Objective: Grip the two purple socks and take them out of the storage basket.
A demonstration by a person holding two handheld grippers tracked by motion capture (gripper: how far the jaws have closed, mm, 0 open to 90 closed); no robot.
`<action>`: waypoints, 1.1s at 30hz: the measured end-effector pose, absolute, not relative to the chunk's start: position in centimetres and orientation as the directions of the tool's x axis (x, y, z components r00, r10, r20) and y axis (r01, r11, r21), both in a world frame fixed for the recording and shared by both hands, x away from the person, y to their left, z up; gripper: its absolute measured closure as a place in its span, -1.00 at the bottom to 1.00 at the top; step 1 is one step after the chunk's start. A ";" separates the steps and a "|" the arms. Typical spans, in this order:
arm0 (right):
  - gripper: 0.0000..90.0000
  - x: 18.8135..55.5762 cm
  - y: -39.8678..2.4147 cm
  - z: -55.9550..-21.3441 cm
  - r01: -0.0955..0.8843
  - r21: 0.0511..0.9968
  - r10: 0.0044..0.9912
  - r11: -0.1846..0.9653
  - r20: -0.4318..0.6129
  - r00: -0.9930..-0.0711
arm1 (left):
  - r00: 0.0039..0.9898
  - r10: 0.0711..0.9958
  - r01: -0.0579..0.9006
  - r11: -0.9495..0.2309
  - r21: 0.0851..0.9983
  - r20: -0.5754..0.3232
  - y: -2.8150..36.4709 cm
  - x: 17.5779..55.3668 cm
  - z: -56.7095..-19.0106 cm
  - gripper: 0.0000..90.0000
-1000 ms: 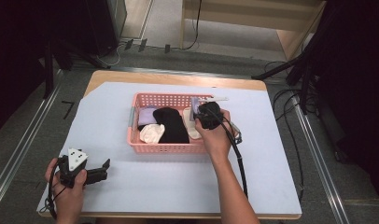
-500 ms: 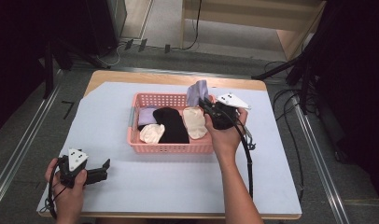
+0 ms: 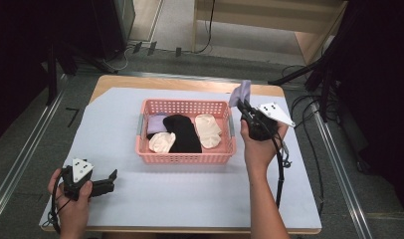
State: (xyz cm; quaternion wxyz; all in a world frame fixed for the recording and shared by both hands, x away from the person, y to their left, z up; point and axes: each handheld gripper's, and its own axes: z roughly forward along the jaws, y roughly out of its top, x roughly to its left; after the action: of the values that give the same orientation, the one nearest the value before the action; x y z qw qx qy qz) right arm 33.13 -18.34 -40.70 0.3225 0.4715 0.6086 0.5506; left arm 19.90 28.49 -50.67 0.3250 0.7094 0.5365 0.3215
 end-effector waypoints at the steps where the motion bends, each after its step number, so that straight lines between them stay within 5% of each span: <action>1: 0.87 33.1 -18.3 -40.7 0.219 0.974 0.929 -0.051 0.127 -0.347 | 0.215 0.971 0.553 -0.209 0.807 0.104 28.5 19.9 -50.7 -0.99; 15: 0.84 32.2 -23.6 -46.4 0.408 0.907 0.962 -0.102 0.194 -0.190 | 0.217 0.970 0.555 -0.213 0.804 0.108 28.4 19.9 -50.7 -0.99; 18: 0.48 32.3 -23.8 -46.6 0.425 0.895 0.960 -0.136 0.225 -0.166 | 0.217 0.970 0.556 -0.213 0.803 0.107 28.4 19.9 -50.7 -0.99; 21: 0.34 32.3 -22.3 -45.3 0.395 0.903 0.944 -0.168 0.263 -0.199 | 0.214 0.971 0.557 -0.210 0.803 0.105 28.4 19.9 -50.7 -0.99; 33: 0.36 34.1 -13.0 -43.1 0.409 0.912 0.906 -0.038 0.204 -0.371 | 0.215 0.971 0.552 -0.207 0.808 0.102 28.4 19.9 -50.7 -0.99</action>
State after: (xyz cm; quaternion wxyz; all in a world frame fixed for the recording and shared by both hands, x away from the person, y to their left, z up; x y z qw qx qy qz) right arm 34.07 -13.02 -43.13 0.2420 0.5058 0.6500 0.5129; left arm 19.90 28.45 -50.69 0.3266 0.7076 0.5382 0.3208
